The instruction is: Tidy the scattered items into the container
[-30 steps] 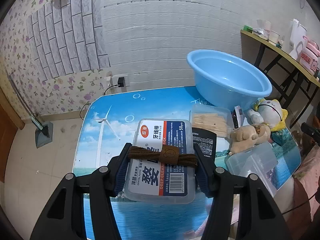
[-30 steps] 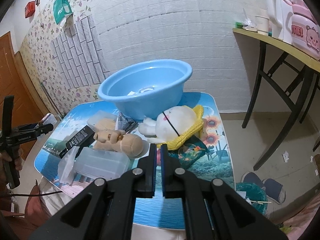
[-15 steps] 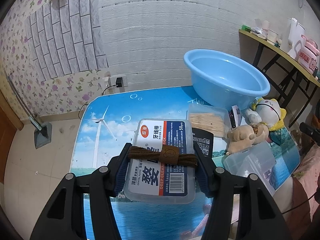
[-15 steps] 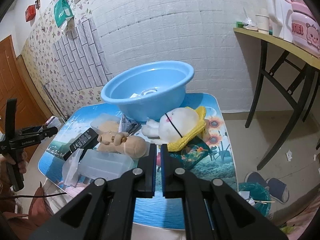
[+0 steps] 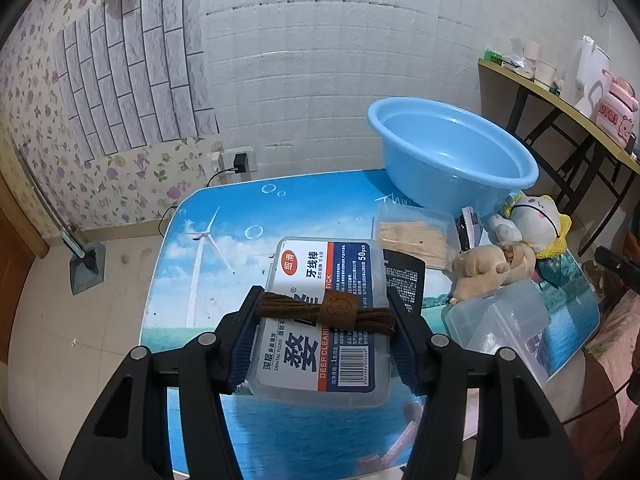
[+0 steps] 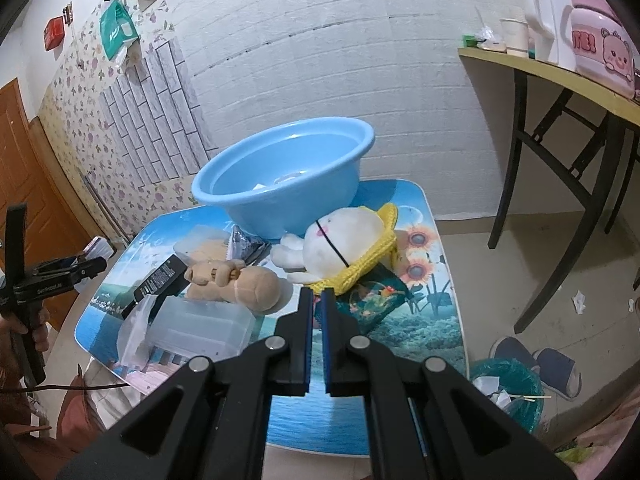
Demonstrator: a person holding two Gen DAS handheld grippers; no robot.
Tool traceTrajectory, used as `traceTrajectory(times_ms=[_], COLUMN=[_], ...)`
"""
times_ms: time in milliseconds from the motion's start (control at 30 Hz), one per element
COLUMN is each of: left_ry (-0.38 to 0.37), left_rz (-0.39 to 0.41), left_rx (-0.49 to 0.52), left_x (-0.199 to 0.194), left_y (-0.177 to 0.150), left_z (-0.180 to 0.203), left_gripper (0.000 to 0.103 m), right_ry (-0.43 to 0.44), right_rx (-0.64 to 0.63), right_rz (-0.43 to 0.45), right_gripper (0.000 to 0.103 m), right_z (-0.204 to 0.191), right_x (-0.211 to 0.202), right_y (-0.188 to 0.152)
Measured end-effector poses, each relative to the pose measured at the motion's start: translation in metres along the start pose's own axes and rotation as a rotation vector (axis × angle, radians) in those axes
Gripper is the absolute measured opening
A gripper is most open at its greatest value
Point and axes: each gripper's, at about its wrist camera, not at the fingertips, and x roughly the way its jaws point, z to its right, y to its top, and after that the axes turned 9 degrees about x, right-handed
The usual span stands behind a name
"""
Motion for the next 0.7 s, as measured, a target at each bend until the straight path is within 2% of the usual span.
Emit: traceTrajectory(times_ms=[100,133,167,200,233,333,367,433,567,700], left_ry=[-0.002,-0.002,-0.001,-0.001,-0.001,0.002,0.003,0.007,0.013,0.017], left_rz=[-0.005,-0.007,-0.01,-0.014,-0.016,-0.024,-0.026,-0.027,-0.028,-0.034], left_rx=[-0.002,-0.003,-0.005,-0.009,-0.011,-0.012,-0.013,-0.014,-0.016,-0.019], left_x=[0.001,0.001,0.002,0.003,0.003,0.004,0.004,0.005,0.006,0.007], left_y=[-0.003,-0.003,-0.004,-0.006,-0.006,-0.007,-0.008,-0.007,-0.006,-0.006], left_z=[-0.001,-0.002,-0.002,-0.003,-0.004,-0.005,-0.006,-0.008,-0.009,-0.011], left_gripper=[0.057,0.057,0.057,0.057,0.057,0.057,0.058,0.058,0.058,0.058], right_ry=[0.002,-0.014,-0.035,-0.05,-0.055,-0.054,-0.071,-0.102,-0.13,-0.225], right_rx=[0.005,0.006,0.01,0.017,0.029,0.03,0.015,-0.02,-0.053,-0.126], right_rz=[-0.035,-0.039,-0.037,-0.036,-0.038,-0.073,-0.082,-0.091,-0.136,-0.162], right_gripper=[0.006,0.012,0.031,0.042,0.059,0.067,0.074,0.077,0.077,0.077], right_z=[0.004,0.006,0.009,0.013,0.017,0.025,0.025,0.024,0.023,0.017], right_x=[0.01,0.014,0.018,0.022,0.026,0.042,0.048,0.058,0.08,0.099], right_y=[-0.002,-0.002,-0.003,-0.002,-0.002,0.001,0.002,0.003,0.004,0.006])
